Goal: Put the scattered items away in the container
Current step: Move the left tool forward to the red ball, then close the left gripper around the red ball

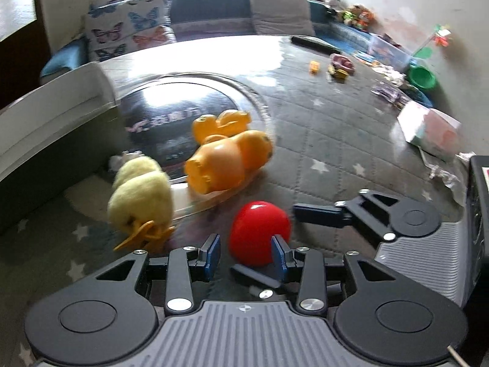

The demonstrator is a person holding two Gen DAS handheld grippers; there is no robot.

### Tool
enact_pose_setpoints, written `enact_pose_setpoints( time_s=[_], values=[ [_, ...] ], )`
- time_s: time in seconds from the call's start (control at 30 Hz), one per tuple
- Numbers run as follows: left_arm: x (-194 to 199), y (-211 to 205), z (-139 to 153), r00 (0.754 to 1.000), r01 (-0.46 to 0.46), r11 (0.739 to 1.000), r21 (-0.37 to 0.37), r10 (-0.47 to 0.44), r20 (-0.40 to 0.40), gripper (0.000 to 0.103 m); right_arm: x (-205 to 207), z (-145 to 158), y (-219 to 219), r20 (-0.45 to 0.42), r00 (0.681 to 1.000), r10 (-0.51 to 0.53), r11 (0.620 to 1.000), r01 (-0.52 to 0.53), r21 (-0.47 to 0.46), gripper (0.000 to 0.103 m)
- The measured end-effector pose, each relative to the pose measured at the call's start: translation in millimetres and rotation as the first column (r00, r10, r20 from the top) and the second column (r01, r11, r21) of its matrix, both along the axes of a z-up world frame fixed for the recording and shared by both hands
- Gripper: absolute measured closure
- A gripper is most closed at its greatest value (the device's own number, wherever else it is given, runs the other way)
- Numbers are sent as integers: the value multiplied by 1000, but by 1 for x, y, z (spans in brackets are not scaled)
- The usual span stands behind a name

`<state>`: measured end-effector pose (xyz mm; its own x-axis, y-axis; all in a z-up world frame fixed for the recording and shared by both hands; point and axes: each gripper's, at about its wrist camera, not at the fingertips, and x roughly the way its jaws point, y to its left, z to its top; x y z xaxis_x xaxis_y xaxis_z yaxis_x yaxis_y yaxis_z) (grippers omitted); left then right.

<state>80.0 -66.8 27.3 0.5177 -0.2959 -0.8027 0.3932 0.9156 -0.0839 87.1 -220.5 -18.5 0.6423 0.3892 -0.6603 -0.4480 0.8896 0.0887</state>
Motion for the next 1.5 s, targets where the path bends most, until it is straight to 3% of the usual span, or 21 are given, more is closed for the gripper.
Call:
enact_pose_setpoints(
  time_s=[0.27,1.17,1.5],
  values=[
    [14,-10,-9,999,34,999,-3,-34,-39,63,0,1,-3,18,1000,19,1000,-19,4,38],
    [36,-8,-10,995,64,998,-26,-65,-70,59,13,-1,1,42,999,19,999,-17,-34,38],
    [40,-13,-14,993,86,996,-1,-85,-78,53,12,-2,4,57,998,31,998,-27,-56,44]
  ],
)
